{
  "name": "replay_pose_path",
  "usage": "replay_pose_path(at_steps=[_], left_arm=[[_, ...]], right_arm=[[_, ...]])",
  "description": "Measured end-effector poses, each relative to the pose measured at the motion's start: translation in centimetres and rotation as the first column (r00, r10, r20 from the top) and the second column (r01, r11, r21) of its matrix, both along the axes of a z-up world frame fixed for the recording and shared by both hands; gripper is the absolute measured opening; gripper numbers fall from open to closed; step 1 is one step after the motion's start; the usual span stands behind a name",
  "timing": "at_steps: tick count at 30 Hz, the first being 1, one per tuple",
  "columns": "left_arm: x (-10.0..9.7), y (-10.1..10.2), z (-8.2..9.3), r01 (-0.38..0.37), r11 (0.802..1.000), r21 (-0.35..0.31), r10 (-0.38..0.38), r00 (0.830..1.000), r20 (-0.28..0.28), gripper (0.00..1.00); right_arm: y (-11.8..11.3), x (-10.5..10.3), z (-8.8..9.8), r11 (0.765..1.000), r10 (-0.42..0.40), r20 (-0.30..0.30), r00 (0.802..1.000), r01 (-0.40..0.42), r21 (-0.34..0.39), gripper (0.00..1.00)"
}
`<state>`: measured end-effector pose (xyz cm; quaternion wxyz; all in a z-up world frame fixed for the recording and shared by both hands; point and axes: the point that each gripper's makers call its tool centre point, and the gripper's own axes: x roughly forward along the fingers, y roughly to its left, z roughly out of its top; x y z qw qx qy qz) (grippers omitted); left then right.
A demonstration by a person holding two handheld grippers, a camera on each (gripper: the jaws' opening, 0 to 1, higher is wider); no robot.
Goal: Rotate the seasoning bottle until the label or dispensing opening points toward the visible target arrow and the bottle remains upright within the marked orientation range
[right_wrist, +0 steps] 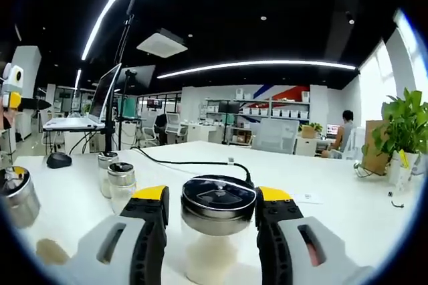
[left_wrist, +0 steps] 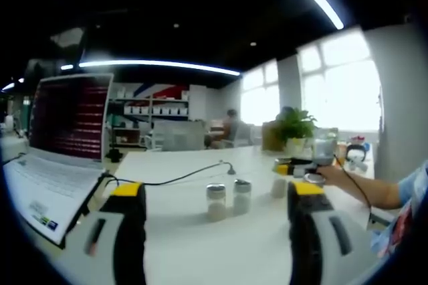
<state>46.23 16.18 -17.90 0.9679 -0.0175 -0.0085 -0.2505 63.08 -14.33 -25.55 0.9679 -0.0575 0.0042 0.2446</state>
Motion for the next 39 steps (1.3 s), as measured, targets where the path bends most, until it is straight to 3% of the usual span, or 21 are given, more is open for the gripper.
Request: replay_pose_path(at_steps=[7, 24, 35, 39], left_arm=[[-0.1, 0.1, 0.1, -0.006, 1.0, -0.002, 0.006, 1.0, 0.005, 0.92], [0.0, 0.4, 0.1, -0.012, 1.0, -0.004, 0.012, 1.0, 0.006, 0.92], [-0.1, 0.7, 0.3, -0.017, 1.0, -0.009, 0.017, 1.0, 0.012, 0.92], [0.0, 0.5, 0.2, -0.012, 1.0, -0.006, 0.012, 1.0, 0.007, 0.92]], right_arm=[[-0.6, 0.3, -0.1, 0.996, -0.001, -0.042, 0.999, 0.005, 0.09, 0.42], [-0.6, 0.5, 0.0, 0.996, -0.021, -0.016, 1.0, 0.023, 0.087, 0.41], [-0.4, -0.1, 0.2, 0.995, -0.014, -0.036, 0.999, 0.017, 0.1, 0.41], [-0.2, -0.8, 1.3, 0.999, -0.005, 0.013, 1.0, 0.004, 0.047, 0.41]])
